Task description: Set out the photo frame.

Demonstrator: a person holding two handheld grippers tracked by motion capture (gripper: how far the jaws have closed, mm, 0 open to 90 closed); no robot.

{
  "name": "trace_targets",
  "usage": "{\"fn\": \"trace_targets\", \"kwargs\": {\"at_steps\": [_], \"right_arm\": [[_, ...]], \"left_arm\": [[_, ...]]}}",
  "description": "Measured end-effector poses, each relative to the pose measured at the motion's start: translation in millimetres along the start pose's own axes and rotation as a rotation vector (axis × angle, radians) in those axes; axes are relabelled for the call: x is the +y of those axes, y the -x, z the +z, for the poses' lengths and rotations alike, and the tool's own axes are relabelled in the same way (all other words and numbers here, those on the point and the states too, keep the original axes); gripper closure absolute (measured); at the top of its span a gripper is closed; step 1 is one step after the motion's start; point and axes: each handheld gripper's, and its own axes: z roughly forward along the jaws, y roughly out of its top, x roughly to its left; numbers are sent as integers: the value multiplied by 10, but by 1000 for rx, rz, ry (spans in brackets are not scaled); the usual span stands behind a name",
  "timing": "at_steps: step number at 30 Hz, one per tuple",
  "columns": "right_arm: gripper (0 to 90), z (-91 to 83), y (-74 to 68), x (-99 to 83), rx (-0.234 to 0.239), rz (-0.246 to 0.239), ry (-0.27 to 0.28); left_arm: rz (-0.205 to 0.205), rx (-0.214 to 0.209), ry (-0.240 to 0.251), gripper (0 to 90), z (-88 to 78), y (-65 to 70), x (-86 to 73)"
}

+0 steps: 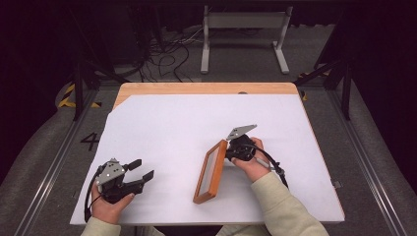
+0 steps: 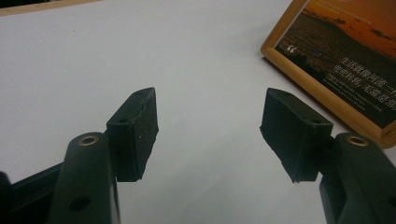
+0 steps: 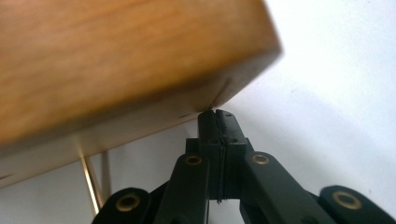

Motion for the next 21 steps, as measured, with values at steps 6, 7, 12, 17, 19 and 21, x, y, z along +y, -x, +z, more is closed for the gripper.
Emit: {"fn": "trace_targets", "kwargs": {"at_steps": [6, 7, 12, 17, 19, 21], "right_arm": [[900, 87, 19, 99, 12, -7, -10], [900, 87, 19, 99, 12, -7, -10], [900, 202, -6, 231, 39, -25, -14], [900, 279, -40, 334, 45, -45, -27], [900, 286, -45, 344, 42, -40, -31], [895, 249, -37, 339, 26, -29, -30]], "left_arm": [[5, -11, -1, 366, 44, 11, 14], [5, -11, -1, 366, 44, 11, 14], [12, -17, -5, 366, 69, 2, 26], [15, -25, -5, 367, 98, 3, 35], [17, -27, -4, 367, 104, 4, 39], [21, -29, -4, 367, 111, 4, 44]]}}
